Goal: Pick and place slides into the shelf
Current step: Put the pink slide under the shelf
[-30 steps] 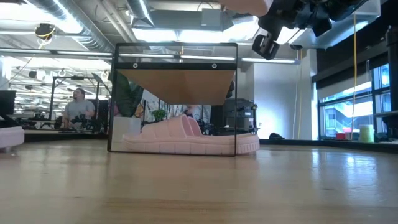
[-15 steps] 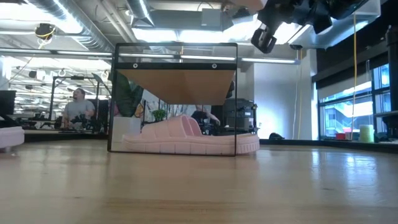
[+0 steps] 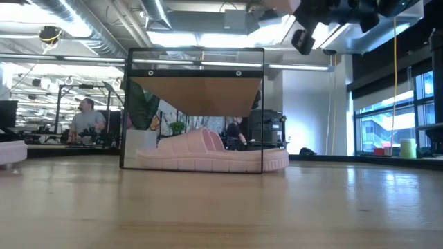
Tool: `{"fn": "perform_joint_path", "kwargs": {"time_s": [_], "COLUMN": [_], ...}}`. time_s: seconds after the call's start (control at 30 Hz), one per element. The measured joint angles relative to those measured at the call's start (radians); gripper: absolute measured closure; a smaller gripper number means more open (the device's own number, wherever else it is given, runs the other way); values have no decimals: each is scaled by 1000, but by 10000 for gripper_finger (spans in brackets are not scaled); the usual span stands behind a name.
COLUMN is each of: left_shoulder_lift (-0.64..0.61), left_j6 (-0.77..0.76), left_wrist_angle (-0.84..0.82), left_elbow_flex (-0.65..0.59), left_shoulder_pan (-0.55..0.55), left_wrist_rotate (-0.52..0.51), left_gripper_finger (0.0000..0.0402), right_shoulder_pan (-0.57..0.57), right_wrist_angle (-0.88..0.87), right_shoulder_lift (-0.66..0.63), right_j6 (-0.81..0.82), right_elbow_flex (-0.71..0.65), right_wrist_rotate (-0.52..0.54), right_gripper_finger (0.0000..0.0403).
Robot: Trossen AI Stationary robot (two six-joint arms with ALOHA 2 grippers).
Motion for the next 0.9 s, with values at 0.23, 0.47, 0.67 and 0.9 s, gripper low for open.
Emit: {"fn": "perform_joint_path", "kwargs": {"time_s": [0.23, 0.47, 0.67, 0.9], "left_shoulder_lift": [-36, -67, -207, -462], "left_j6": [-260, -438, -694, -910], "left_wrist_angle": [0, 1, 1, 97], "left_elbow_flex": [0, -139, -409, -767], "left_shoulder_pan": [0, 40, 79, 79], "left_wrist_rotate": [15, -2, 7, 7], "left_gripper_finger": [225, 225, 225, 225], "right_shoulder_pan": [-157, -327, -441, -540], "right_wrist_angle": [-151, -225, -269, -428], "right_shoulder_lift": [-70, -112, -150, -158], "right_j6": [-7, -7, -56, -147], "right_elbow_flex": [0, 0, 0, 0], "right_wrist_rotate": [76, 77, 51, 89], "right_gripper_finger": [381, 380, 381, 381]}}
